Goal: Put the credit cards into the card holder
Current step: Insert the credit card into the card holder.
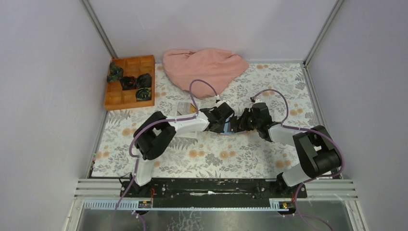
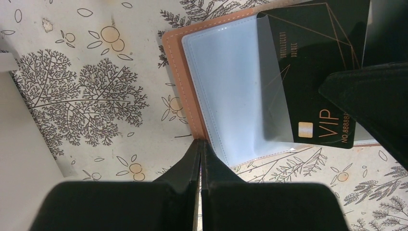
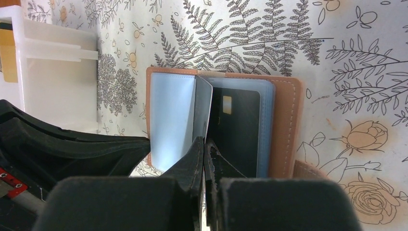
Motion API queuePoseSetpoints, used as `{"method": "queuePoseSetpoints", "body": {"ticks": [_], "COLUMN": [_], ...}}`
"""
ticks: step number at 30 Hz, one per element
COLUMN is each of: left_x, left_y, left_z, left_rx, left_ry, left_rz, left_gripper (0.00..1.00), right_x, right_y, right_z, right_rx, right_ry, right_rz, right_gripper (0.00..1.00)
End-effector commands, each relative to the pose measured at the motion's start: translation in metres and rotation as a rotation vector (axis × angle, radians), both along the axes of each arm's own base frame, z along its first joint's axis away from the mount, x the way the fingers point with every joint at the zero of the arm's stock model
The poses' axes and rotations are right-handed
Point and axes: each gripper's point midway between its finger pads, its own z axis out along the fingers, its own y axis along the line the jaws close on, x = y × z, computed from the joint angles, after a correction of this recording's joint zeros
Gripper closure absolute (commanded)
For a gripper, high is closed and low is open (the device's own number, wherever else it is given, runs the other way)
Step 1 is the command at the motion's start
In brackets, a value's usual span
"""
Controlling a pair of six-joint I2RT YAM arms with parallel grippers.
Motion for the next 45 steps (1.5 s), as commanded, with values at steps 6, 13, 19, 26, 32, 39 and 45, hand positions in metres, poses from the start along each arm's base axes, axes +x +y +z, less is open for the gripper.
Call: {"method": "queuePoseSetpoints", "body": {"ticks": [6,13,19,26,32,39,45], "left_x": [-0.031,-0.028,-0.025,-0.024,-0.024,-0.025,-0.025], "left_y": [-0.013,-0.010,-0.008,-0.010,-0.011,-0.013,-0.013], "left_z": [-0.036,-0.034,-0.032,-0.033,-0.032,-0.033,-0.034], "left_rx": [0.014,0.035,0.046,0.045,0.041,0.038,0.039], "left_ry": [0.109,0.094,0.083,0.088,0.089,0.095,0.096], "left_rz": [-0.066,-0.062,-0.060,-0.061,-0.063,-0.066,-0.068], "left_gripper": [1.00,1.00,1.00,1.00,1.00,1.00,1.00], "right_x": [-0.047,-0.052,-0.052,-0.051,-0.048,-0.044,-0.037], "right_y": [-0.011,-0.011,-0.010,-0.004,-0.001,-0.004,-0.005], "right_z": [-0.040,-0.039,-0.036,-0.042,-0.045,-0.037,-0.024], "right_rx": [-0.131,-0.132,-0.128,-0.112,-0.112,-0.137,-0.138], "right_ry": [0.166,0.170,0.169,0.196,0.210,0.191,0.148], "right_rz": [0.085,0.097,0.102,0.123,0.126,0.117,0.097], "right_gripper": [1.00,1.00,1.00,1.00,0.89,0.70,0.64]}}
